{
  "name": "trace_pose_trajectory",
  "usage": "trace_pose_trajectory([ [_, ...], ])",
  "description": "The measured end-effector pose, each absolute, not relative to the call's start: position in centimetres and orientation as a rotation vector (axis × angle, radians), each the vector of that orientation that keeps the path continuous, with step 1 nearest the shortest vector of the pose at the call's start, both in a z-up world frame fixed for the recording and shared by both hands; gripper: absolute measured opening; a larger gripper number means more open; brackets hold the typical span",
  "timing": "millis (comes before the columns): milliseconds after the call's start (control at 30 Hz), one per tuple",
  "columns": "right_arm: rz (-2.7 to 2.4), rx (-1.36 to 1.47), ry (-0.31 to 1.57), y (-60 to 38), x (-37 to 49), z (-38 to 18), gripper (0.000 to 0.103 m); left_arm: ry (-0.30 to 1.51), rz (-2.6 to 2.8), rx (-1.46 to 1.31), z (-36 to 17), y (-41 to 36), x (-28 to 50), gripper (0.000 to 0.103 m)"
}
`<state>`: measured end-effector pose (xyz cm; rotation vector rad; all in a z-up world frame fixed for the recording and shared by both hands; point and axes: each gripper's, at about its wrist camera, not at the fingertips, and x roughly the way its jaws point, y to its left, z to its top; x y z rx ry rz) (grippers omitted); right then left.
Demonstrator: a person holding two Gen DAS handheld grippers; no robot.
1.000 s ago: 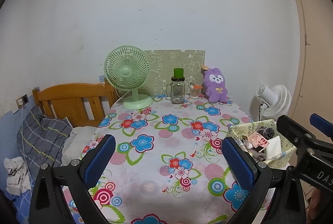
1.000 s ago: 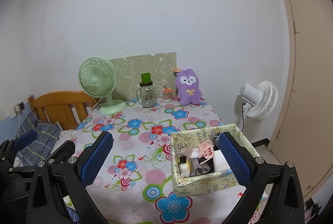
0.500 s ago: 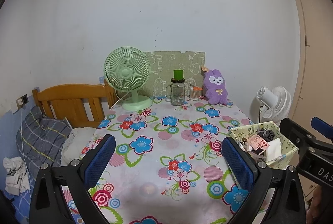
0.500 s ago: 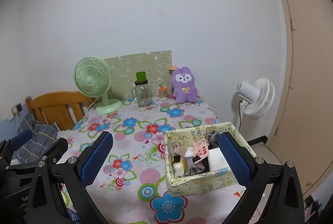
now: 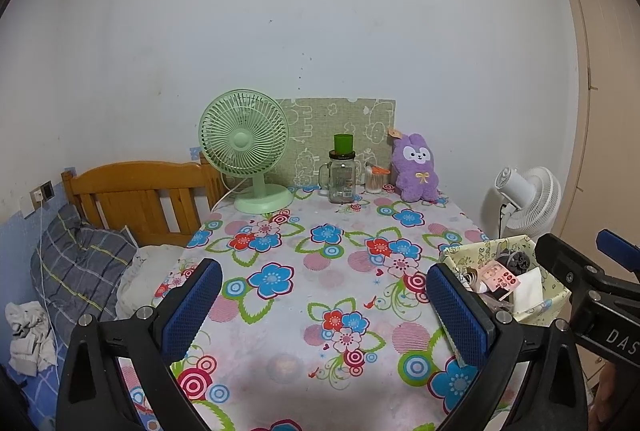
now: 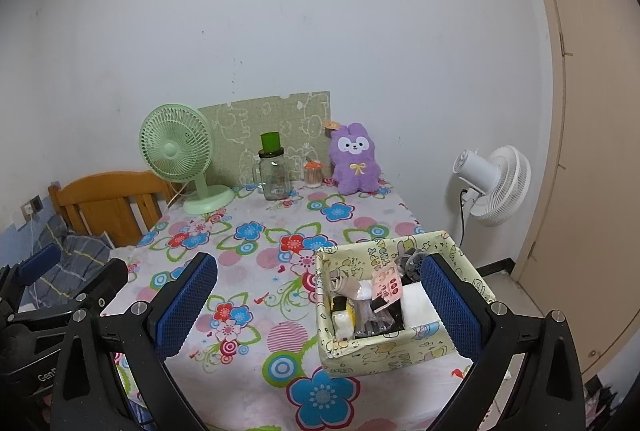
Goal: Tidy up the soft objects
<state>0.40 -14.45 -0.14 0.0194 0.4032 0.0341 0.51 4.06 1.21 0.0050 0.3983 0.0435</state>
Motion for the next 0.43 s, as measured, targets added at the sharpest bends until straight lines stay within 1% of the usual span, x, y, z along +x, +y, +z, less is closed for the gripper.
trace_pose_trajectory([
  [433,0.027,0.018,0.418,-14.32,0.88,-0.45,0.103,0.402,0.037,0.000,1.12,4.10,0.88,0.103],
])
